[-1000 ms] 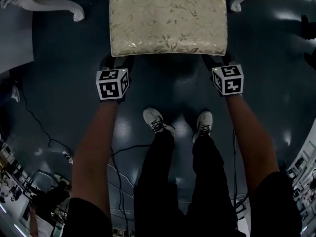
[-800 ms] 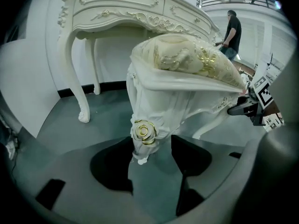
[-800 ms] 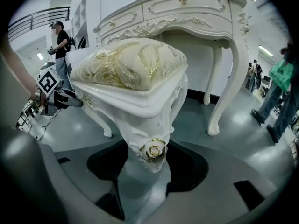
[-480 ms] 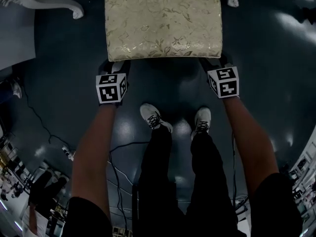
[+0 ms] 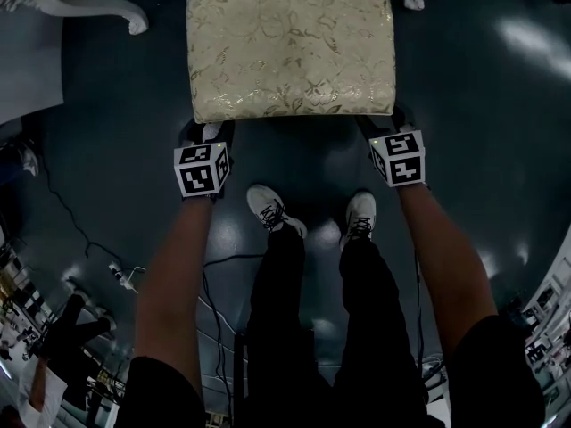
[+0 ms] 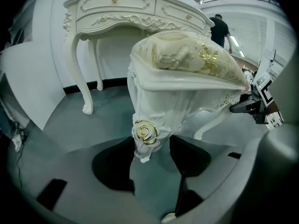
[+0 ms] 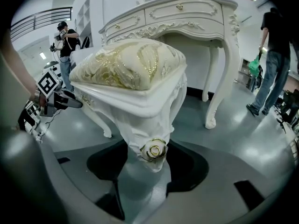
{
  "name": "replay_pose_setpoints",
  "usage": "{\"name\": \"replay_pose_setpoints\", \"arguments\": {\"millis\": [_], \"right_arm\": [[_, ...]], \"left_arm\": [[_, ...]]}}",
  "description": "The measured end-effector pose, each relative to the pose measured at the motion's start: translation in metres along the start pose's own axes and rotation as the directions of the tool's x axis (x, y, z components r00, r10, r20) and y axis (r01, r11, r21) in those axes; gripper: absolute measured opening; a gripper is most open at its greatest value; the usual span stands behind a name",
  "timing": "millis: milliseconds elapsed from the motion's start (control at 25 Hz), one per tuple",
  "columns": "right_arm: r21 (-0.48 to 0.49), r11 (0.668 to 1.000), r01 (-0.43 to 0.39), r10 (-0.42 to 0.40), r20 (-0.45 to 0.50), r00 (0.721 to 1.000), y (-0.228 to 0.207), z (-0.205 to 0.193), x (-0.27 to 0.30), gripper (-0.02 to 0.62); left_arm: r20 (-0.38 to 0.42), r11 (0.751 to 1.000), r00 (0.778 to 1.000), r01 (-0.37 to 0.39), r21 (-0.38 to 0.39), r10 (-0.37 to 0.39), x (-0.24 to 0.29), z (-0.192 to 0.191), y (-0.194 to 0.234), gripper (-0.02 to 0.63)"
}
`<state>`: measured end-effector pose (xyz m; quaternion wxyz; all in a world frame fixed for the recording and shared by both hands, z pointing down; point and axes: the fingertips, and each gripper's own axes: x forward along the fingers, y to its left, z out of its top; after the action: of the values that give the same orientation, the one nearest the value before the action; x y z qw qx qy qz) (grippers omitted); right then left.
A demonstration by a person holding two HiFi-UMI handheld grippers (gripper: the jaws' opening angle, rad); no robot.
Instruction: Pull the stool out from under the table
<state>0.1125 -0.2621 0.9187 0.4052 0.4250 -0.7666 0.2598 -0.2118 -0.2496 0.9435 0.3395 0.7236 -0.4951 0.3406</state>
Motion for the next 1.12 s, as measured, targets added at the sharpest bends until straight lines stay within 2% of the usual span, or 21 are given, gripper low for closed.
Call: {"name": "replay_pose_setpoints", "arguments": {"millis": [160, 280, 320, 400, 440, 480, 520, 560, 680, 840, 960, 1120], "right_arm": [[-0.010, 1.000, -0.015, 0.014, -0.024, 1.000, 0.000, 0.000, 0.001, 0.281], [0.017, 1.000, -0.022, 0.023, -0.054, 0.998, 0.000, -0.006, -0.005, 0.281], [0.033, 0.999, -0.027, 0.029, -0.064, 0.998, 0.003, -0.010, -0.012, 0.281], [0.062, 0.998, -0.033, 0.038, -0.077, 0.996, 0.008, -0.012, -0.035, 0.269], [0.076, 0.996, -0.036, 0.042, -0.080, 0.996, 0.010, -0.011, -0.050, 0.206], [0.090, 0.995, -0.043, 0.050, -0.081, 0.995, 0.013, -0.007, -0.066, 0.097], [0.102, 0.993, -0.058, 0.066, -0.083, 0.994, 0.018, -0.003, -0.082, 0.028], [0.108, 0.991, -0.076, 0.085, -0.084, 0.993, 0.024, 0.002, -0.097, 0.028], [0.107, 0.987, -0.119, 0.126, -0.066, 0.990, 0.040, 0.028, -0.137, 0.028], [0.145, 0.975, -0.167, 0.169, -0.001, 0.986, 0.056, 0.084, -0.204, 0.028], [0.172, 0.963, -0.209, 0.205, 0.041, 0.978, 0.072, 0.127, -0.274, 0.028], [0.143, 0.953, -0.268, 0.255, 0.101, 0.962, 0.075, 0.190, -0.339, 0.028]], "left_arm": [[-0.009, 0.999, 1.000, 0.000, -0.047, 0.000, -0.001, 0.000, 0.001, 0.247], [-0.029, 0.998, 0.999, -0.032, -0.063, 0.030, -0.009, -0.005, -0.003, 0.239], [-0.037, 0.997, 0.999, -0.039, -0.067, 0.037, -0.017, -0.008, -0.006, 0.228], [-0.047, 0.995, 0.998, -0.041, -0.086, 0.037, -0.039, -0.009, -0.015, 0.159], [-0.050, 0.995, 0.998, -0.037, -0.094, 0.033, -0.053, -0.008, -0.021, 0.133], [-0.053, 0.994, 0.998, -0.034, -0.100, 0.029, -0.068, -0.006, -0.027, 0.105], [-0.055, 0.994, 0.998, -0.030, -0.109, 0.024, -0.085, -0.003, -0.034, 0.069], [-0.054, 0.992, 0.998, -0.025, -0.123, 0.018, -0.102, -0.001, -0.042, 0.008], [-0.025, 0.982, 1.000, -0.004, -0.187, -0.001, -0.148, 0.016, -0.060, 0.008], [0.018, 0.963, 1.000, -0.006, -0.269, 0.011, -0.218, 0.065, -0.078, 0.008], [0.011, 0.961, 1.000, -0.016, -0.274, 0.019, -0.281, 0.094, -0.093, 0.008], [-0.037, 0.964, 0.992, -0.124, -0.237, 0.118, -0.331, 0.122, -0.082, 0.008]]}}
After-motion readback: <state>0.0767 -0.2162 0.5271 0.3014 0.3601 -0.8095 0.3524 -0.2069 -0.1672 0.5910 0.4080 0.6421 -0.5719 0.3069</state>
